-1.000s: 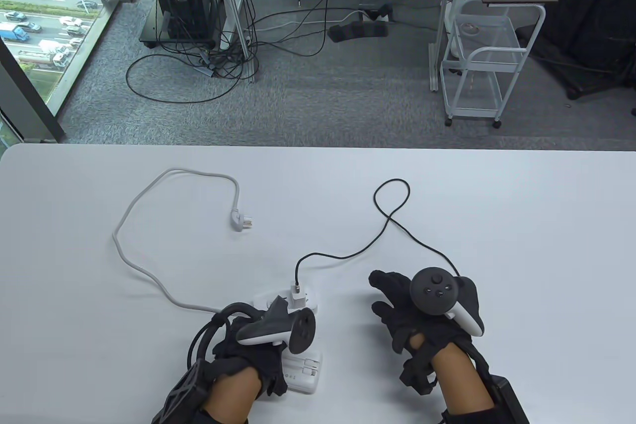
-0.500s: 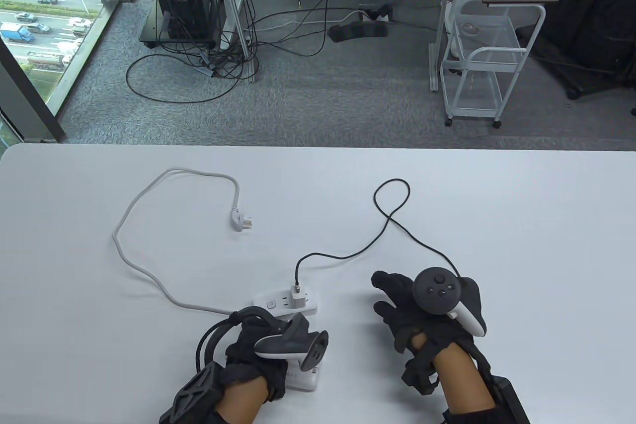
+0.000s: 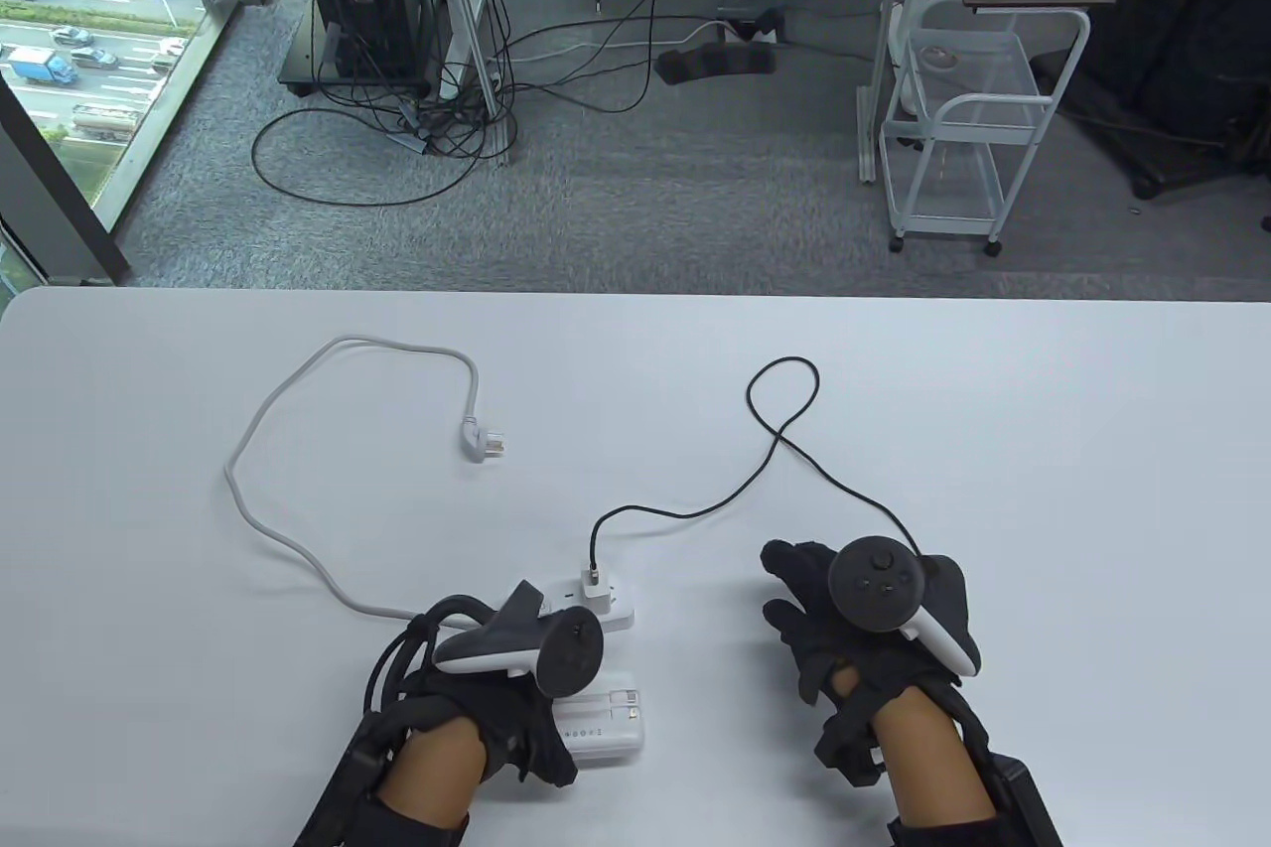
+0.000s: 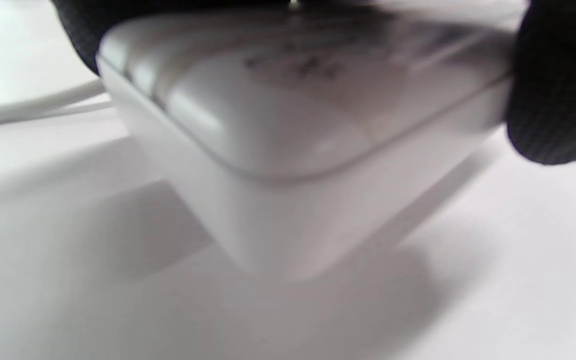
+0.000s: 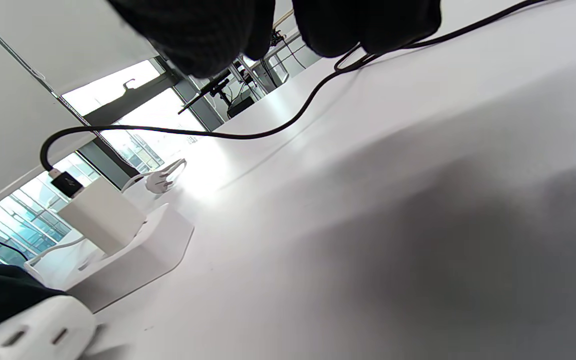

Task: Charge the battery pack

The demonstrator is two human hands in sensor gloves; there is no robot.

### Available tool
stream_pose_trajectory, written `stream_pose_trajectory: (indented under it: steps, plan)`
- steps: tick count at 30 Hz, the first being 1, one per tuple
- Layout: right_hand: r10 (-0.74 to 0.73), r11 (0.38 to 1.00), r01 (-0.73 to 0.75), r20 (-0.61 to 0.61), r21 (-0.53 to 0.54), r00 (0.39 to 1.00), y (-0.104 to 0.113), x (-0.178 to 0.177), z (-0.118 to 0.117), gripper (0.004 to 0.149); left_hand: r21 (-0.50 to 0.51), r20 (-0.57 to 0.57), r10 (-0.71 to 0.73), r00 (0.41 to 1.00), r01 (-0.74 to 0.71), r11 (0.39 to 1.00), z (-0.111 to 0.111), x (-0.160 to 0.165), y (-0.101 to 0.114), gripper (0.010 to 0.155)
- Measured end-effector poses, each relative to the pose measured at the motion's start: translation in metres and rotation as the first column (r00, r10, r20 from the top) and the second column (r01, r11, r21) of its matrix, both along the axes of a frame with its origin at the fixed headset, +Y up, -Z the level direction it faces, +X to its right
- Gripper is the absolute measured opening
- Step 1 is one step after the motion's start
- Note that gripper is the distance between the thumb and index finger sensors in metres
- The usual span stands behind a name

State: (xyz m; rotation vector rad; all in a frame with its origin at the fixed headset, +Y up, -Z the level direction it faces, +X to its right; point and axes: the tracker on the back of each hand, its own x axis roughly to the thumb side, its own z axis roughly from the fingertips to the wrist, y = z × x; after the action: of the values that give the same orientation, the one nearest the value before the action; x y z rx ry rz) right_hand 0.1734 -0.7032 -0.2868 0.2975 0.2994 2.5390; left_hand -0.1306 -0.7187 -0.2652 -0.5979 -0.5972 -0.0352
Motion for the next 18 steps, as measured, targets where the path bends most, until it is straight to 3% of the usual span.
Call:
stream_pose_trajectory:
  steps: [4, 9, 13, 18]
  plan:
    - [0.138, 0.990, -0.139, 0.027, 0.012, 0.990, -0.001, 0.006, -0.004, 0.058, -0.064, -0.063, 0.196, 0.979, -0.200, 0.978, -0.007, -0.023, 0.006, 0.105]
    - [0.346, 0.938, -0.347, 0.039, 0.011, 0.937, 0.002, 0.017, -0.005, 0.054, -0.065, -0.101, 0.327, 0.939, -0.335, 0.940, -0.015, -0.046, 0.009, 0.104]
    - [0.500, 0.866, -0.499, 0.050, -0.033, 0.864, 0.003, 0.032, -0.003, 0.049, -0.073, -0.128, 0.370, 0.920, -0.380, 0.922, -0.019, -0.057, 0.008, 0.104]
    - [0.627, 0.773, -0.612, 0.055, -0.164, 0.777, -0.009, 0.055, 0.000, 0.048, -0.070, -0.140, 0.362, 0.922, -0.374, 0.925, -0.021, -0.063, 0.006, 0.104]
